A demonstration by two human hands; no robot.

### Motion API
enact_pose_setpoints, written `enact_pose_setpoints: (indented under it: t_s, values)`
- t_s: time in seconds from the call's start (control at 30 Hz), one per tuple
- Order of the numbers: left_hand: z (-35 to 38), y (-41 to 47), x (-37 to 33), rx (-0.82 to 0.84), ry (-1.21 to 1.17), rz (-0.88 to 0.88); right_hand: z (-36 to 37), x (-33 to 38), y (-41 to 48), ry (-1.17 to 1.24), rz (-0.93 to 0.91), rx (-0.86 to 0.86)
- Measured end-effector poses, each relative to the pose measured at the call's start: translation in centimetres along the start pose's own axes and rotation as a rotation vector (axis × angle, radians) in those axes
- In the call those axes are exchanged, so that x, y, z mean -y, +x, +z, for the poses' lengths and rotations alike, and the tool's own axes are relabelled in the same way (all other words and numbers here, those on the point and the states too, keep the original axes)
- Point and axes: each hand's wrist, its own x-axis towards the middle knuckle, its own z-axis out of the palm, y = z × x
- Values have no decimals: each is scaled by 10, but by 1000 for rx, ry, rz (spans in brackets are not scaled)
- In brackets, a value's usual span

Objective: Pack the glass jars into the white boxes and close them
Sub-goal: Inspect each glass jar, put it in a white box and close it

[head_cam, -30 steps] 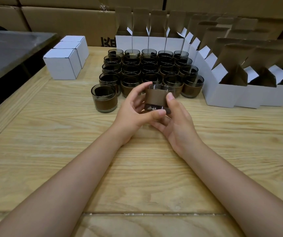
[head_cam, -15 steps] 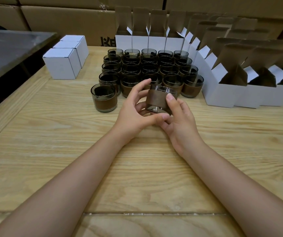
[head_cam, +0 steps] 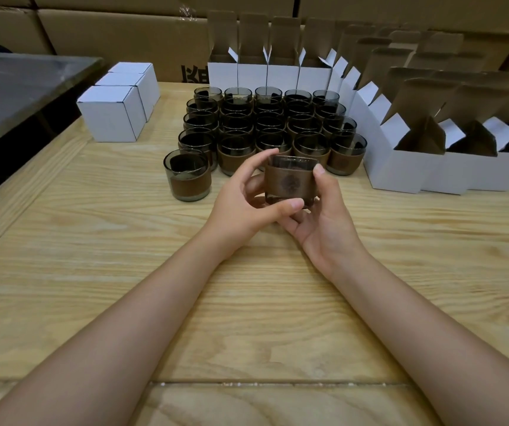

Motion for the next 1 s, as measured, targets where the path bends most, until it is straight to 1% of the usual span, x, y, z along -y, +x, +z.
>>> enact_pose_setpoints:
  t_s: [0.33,0.43,0.67,0.83,1.0]
  values:
    - [1,1,2,-5,61,44,-1,-1,1,41,48,25]
    - [0,1,4,3,57,26,-3,0,2,60,62,24]
    - [1,1,5,-14,70,18,-4,-1,3,30,23,40]
    - [2,0,4,-18,86,66,-6,-1,5,28,-27,111]
    - [3,-3,0,-29,236,156,-8,0,6,-1,-38,166]
